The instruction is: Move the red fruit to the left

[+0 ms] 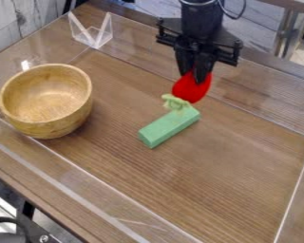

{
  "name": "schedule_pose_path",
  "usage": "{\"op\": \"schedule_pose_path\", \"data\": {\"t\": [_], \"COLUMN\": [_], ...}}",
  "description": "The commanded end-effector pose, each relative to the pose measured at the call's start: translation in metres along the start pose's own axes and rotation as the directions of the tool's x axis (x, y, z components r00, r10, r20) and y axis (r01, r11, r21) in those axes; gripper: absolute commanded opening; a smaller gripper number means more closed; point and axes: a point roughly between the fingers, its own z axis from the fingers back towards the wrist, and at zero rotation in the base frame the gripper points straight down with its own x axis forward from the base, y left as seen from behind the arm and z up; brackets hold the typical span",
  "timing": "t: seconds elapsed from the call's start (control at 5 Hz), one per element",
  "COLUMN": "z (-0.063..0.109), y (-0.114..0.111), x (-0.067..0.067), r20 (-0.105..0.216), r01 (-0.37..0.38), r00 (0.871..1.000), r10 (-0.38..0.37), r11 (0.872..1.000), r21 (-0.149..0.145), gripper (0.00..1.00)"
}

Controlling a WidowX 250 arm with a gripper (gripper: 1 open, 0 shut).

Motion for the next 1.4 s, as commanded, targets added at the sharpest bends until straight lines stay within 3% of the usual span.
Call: {"op": "schedule_pose_path", "data": {"t": [0.0,0.2,0.4,0.6,1.0,1.2], "z": [0.016,0.011,0.006,-0.002,-0.012,-0.025], "y": [0.024,0.057,0.083,0.091,0.119,0.118], "x": [0.021,0.031,0.054,0.069,0.069,0.062], "r20": [0.061,0.056,0.046,0.029,-0.020,-0.047], "r01": [-0.070,-0.124,-0.189,-0.237,-0.234,-0.213], "r00": [0.996,0.991,0.982,0.972,0.970,0.974], "r10": [0.068,0.121,0.186,0.235,0.241,0.224], "r11": [0.997,0.991,0.979,0.965,0.958,0.961], "r21": [0.021,0.047,0.082,0.114,0.166,0.174], "gripper": [0.00,0.00,0.00,0.00,0.00,0.00]}}
